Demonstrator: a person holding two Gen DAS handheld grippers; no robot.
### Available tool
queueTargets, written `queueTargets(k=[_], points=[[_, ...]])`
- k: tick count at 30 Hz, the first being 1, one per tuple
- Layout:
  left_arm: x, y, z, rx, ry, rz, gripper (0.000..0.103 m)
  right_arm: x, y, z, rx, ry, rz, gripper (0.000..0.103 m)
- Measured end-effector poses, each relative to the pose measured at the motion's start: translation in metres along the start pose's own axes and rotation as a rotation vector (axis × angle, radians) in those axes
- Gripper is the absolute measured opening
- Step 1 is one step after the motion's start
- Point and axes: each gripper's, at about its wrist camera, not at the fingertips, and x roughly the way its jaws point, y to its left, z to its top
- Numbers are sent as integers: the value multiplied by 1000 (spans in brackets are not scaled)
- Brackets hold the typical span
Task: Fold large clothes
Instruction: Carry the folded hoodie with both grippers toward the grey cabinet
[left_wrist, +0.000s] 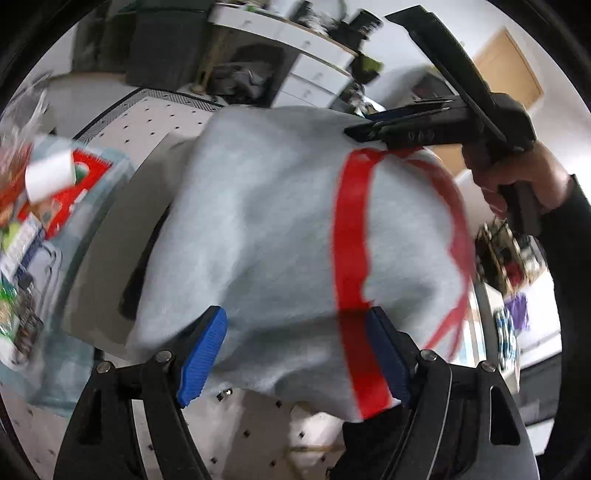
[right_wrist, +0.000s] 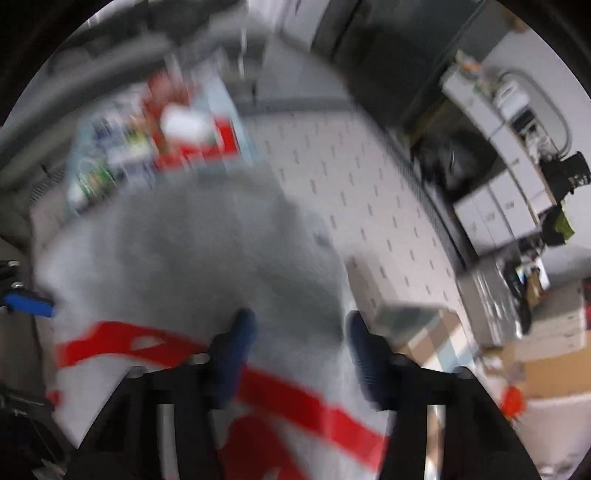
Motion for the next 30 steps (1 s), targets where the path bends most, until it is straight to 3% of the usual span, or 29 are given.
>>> queueTargets(k=[5, 8, 11, 12, 13, 16, 18, 20, 23, 25, 26, 28, 30], points=[[7, 31, -11, -19, -85, -93, 73, 12, -23, 0, 68, 26, 21, 47], [3, 45, -18, -23, -115, -129, 73, 20, -41, 0, 169, 34, 86, 47], [0, 49, -10, -36, -108, -83, 73, 31, -54, -5, 257, 46, 130, 48], [-14, 35, -11, -50, -90, -71, 73, 29, -59, -7, 282, 44, 131, 48], [-18, 34, -9, -69, -73, -110, 73, 23, -64, -9, 304, 37, 132, 48], [-33, 25, -5, -88, -80, -123, 73, -35, -73, -23, 362, -132, 201, 48], [-44, 19, -6, -77, -111, -121, 73, -85, -61, -43, 310, -274, 281, 50], [-54, 12, -1, -66, -149, -150, 73, -114, -35, -63, 207, -322, 323, 78], [-51, 9, 8, -49, -180, -150, 73, -126, 9, -96, 56, -295, 363, 79], [-39, 15, 11, -69, -163, -112, 73, -110, 42, -117, -59, -230, 305, 79], [-31, 20, 15, -102, -145, -106, 73, -94, 59, -128, -125, -186, 213, 79], [-23, 31, 16, -129, -138, -70, 73, -86, 76, -143, -202, -233, 123, 85], [-21, 42, 4, -131, -166, 45, 73, -86, 79, -150, -220, -252, 117, 85]])
